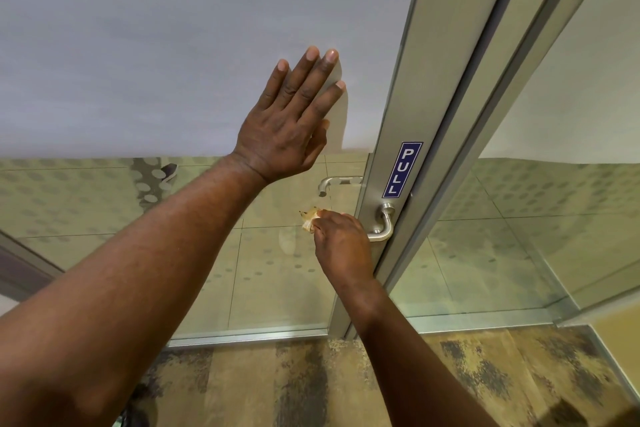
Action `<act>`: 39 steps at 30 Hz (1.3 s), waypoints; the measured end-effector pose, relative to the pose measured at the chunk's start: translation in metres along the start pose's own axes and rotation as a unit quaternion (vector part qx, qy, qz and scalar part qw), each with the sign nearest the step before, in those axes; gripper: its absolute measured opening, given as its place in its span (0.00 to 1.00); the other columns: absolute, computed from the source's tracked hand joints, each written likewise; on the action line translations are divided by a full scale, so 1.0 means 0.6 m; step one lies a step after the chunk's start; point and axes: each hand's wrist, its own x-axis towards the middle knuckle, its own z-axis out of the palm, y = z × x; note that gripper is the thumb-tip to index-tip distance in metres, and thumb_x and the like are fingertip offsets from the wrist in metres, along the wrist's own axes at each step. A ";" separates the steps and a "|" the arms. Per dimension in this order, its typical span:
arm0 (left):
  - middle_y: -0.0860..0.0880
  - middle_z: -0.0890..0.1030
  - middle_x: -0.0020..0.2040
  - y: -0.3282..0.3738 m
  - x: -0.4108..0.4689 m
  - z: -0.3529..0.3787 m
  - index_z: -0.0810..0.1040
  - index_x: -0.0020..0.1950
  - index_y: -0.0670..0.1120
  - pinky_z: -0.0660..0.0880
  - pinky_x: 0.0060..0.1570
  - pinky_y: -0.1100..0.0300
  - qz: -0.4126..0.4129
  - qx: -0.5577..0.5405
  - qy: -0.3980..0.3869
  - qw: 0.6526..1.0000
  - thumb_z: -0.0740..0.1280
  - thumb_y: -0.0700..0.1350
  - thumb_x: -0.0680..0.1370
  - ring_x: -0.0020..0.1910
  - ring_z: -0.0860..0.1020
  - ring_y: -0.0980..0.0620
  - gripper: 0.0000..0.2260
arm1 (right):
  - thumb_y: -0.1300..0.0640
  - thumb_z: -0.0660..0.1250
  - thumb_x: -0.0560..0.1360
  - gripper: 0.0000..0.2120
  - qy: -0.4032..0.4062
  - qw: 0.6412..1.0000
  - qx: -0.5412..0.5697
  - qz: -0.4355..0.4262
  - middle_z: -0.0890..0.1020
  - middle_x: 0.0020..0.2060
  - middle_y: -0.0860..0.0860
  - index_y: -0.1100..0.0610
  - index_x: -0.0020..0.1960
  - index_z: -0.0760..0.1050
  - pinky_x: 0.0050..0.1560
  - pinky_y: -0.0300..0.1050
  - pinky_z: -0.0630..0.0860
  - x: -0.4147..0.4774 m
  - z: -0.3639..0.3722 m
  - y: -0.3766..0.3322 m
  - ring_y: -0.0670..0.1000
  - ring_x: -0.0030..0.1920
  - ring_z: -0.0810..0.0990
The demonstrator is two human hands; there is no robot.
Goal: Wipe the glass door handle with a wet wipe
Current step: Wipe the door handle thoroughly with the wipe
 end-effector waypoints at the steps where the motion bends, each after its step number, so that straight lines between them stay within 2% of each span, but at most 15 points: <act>1: 0.35 0.64 0.80 0.000 0.000 0.000 0.64 0.80 0.40 0.42 0.81 0.47 0.000 0.000 0.001 1.000 0.64 0.46 0.82 0.79 0.58 0.36 0.27 | 0.64 0.78 0.70 0.08 0.006 1.000 0.003 -0.006 0.88 0.48 0.52 0.57 0.49 0.87 0.55 0.47 0.79 -0.006 -0.001 0.003 0.53 0.47 0.86; 6: 0.35 0.64 0.80 0.000 0.000 0.002 0.64 0.81 0.40 0.42 0.81 0.46 0.000 0.000 0.002 1.000 0.64 0.46 0.82 0.79 0.59 0.35 0.27 | 0.64 0.79 0.71 0.12 0.059 0.997 0.039 -0.034 0.88 0.53 0.52 0.56 0.53 0.86 0.63 0.51 0.77 -0.053 -0.006 0.041 0.50 0.55 0.83; 11: 0.34 0.63 0.80 0.000 0.000 0.003 0.64 0.81 0.40 0.42 0.81 0.46 0.001 -0.010 0.006 1.000 0.65 0.45 0.82 0.79 0.59 0.34 0.28 | 0.67 0.78 0.71 0.14 0.078 0.995 0.038 -0.052 0.86 0.57 0.54 0.58 0.56 0.86 0.69 0.52 0.74 -0.090 -0.021 0.100 0.52 0.59 0.84; 14: 0.35 0.63 0.80 -0.003 -0.002 0.004 0.63 0.81 0.41 0.43 0.81 0.46 -0.001 -0.017 0.008 1.000 0.64 0.45 0.82 0.82 0.54 0.37 0.28 | 0.65 0.73 0.76 0.14 0.085 0.995 0.047 -0.019 0.85 0.60 0.55 0.59 0.61 0.84 0.68 0.54 0.76 -0.096 -0.035 0.133 0.53 0.62 0.83; 17: 0.35 0.61 0.81 -0.005 -0.005 0.004 0.62 0.82 0.41 0.43 0.81 0.45 -0.008 -0.032 0.007 0.999 0.64 0.45 0.83 0.83 0.44 0.46 0.28 | 0.60 0.67 0.80 0.14 0.055 0.997 0.052 0.030 0.83 0.63 0.54 0.58 0.65 0.81 0.71 0.49 0.73 -0.085 -0.048 0.148 0.52 0.65 0.81; 20: 0.35 0.62 0.80 -0.002 -0.004 0.003 0.63 0.81 0.41 0.43 0.81 0.46 -0.007 -0.042 0.017 0.999 0.64 0.44 0.82 0.83 0.44 0.46 0.27 | 0.58 0.66 0.82 0.15 0.018 0.995 0.054 0.085 0.82 0.66 0.51 0.56 0.68 0.80 0.72 0.43 0.70 -0.071 -0.062 0.154 0.49 0.68 0.78; 24: 0.39 0.57 0.82 0.000 -0.005 0.003 0.62 0.81 0.41 0.42 0.81 0.47 -0.002 -0.049 0.008 0.999 0.64 0.45 0.83 0.83 0.43 0.47 0.27 | 0.58 0.65 0.82 0.13 0.040 0.974 0.130 0.182 0.84 0.62 0.50 0.56 0.65 0.82 0.67 0.38 0.73 -0.064 -0.065 0.157 0.46 0.62 0.80; 27: 0.40 0.55 0.82 0.002 -0.002 -0.002 0.61 0.82 0.42 0.41 0.81 0.47 -0.004 -0.056 -0.008 0.998 0.63 0.45 0.83 0.83 0.42 0.47 0.28 | 0.59 0.67 0.81 0.10 0.054 0.922 0.208 0.322 0.85 0.49 0.47 0.55 0.59 0.84 0.51 0.26 0.73 -0.072 -0.068 0.161 0.48 0.52 0.84; 29: 0.39 0.57 0.82 0.002 0.000 -0.008 0.61 0.82 0.42 0.41 0.81 0.47 -0.009 -0.068 -0.020 0.997 0.63 0.45 0.84 0.83 0.42 0.48 0.27 | 0.62 0.69 0.80 0.08 0.064 0.858 0.303 0.410 0.86 0.44 0.45 0.57 0.56 0.85 0.44 0.24 0.74 -0.086 -0.074 0.167 0.49 0.49 0.85; 32: 0.38 0.57 0.83 0.005 0.001 -0.020 0.62 0.81 0.42 0.41 0.82 0.47 -0.029 -0.098 -0.042 0.994 0.64 0.44 0.83 0.83 0.43 0.48 0.27 | 0.63 0.72 0.77 0.09 0.099 0.739 0.452 0.490 0.88 0.46 0.51 0.58 0.57 0.84 0.50 0.39 0.81 -0.098 -0.097 0.167 0.53 0.51 0.87; 33: 0.38 0.57 0.83 0.009 0.002 -0.025 0.63 0.81 0.42 0.41 0.82 0.47 -0.038 -0.113 -0.051 0.992 0.64 0.44 0.83 0.83 0.44 0.47 0.26 | 0.62 0.72 0.77 0.09 0.103 0.711 0.484 0.500 0.88 0.47 0.53 0.58 0.57 0.84 0.50 0.44 0.82 -0.101 -0.109 0.162 0.54 0.51 0.87; 36: 0.39 0.59 0.82 0.034 0.004 -0.045 0.68 0.77 0.41 0.46 0.82 0.42 -0.086 -0.168 -0.054 0.980 0.65 0.42 0.82 0.83 0.52 0.42 0.23 | 0.60 0.71 0.78 0.08 0.104 0.666 0.546 0.497 0.88 0.49 0.56 0.58 0.57 0.82 0.42 0.44 0.81 -0.095 -0.146 0.141 0.53 0.47 0.86; 39: 0.41 0.68 0.79 0.101 -0.012 -0.076 0.76 0.69 0.41 0.54 0.80 0.42 -0.140 -0.238 -0.050 0.960 0.65 0.45 0.82 0.79 0.65 0.42 0.17 | 0.62 0.69 0.79 0.06 0.105 0.650 0.582 0.477 0.88 0.45 0.54 0.57 0.54 0.82 0.41 0.43 0.80 -0.079 -0.181 0.115 0.51 0.44 0.86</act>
